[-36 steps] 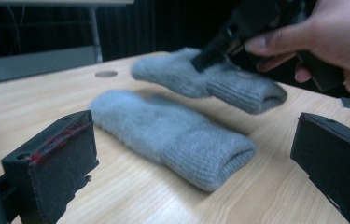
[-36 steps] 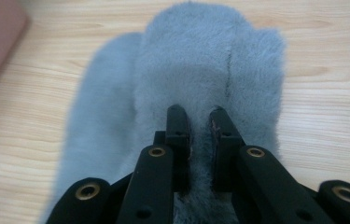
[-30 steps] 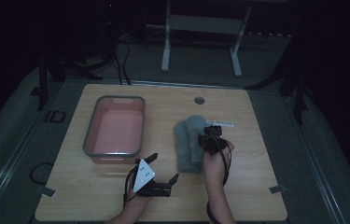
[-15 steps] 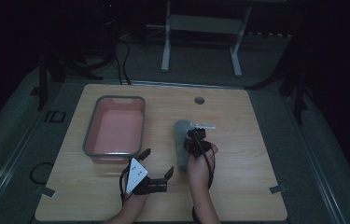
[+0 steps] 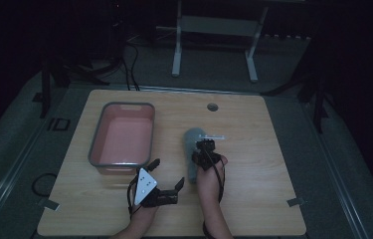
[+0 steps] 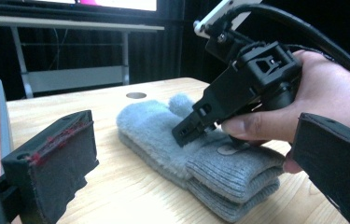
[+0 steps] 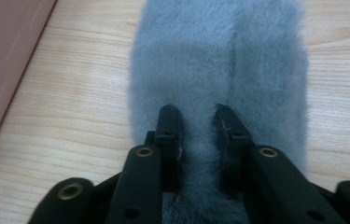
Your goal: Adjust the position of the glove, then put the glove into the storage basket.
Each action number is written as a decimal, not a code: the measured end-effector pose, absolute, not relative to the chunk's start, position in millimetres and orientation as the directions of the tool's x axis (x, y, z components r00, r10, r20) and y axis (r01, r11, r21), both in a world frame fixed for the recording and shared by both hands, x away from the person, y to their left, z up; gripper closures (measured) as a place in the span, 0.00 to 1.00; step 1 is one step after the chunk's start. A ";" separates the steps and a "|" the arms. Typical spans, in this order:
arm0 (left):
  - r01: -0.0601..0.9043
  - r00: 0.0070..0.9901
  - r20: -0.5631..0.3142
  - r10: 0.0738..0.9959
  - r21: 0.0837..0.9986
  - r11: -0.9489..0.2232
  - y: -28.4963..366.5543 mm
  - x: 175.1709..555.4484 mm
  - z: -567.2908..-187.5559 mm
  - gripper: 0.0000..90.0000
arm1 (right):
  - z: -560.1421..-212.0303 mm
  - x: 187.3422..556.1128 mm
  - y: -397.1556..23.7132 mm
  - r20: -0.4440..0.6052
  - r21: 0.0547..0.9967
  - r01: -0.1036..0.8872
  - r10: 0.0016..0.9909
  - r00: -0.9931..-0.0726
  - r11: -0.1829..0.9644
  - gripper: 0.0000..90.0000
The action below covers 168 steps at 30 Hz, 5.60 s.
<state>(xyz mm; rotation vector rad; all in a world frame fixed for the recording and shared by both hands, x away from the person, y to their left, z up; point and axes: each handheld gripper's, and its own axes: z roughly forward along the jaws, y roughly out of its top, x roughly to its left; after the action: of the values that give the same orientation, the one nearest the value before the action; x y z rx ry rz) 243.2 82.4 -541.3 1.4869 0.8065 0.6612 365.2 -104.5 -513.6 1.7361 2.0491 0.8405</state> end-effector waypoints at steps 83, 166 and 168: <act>0.634 0.597 -0.264 0.757 0.734 -0.245 26.0 370.6 -542.5 0.27 | -542.3 398.5 -210.3 0.297 0.652 0.704 0.760 -0.578 0.281 0.51; 0.564 0.717 -0.329 0.614 0.792 -0.233 178.9 380.9 -411.8 0.85 | -407.3 404.8 -76.7 0.302 0.783 0.529 0.544 -0.783 0.327 0.88; 0.565 0.711 -0.326 0.623 0.792 -0.231 191.7 379.8 -408.3 0.85 | -404.2 406.3 -63.4 0.301 0.786 0.524 0.535 -0.789 0.329 0.88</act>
<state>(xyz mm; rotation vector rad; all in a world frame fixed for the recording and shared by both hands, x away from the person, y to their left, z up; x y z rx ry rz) 379.8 191.7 -408.3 1.9029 0.9194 0.0717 406.3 -63.4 -404.2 1.0161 2.5514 1.5003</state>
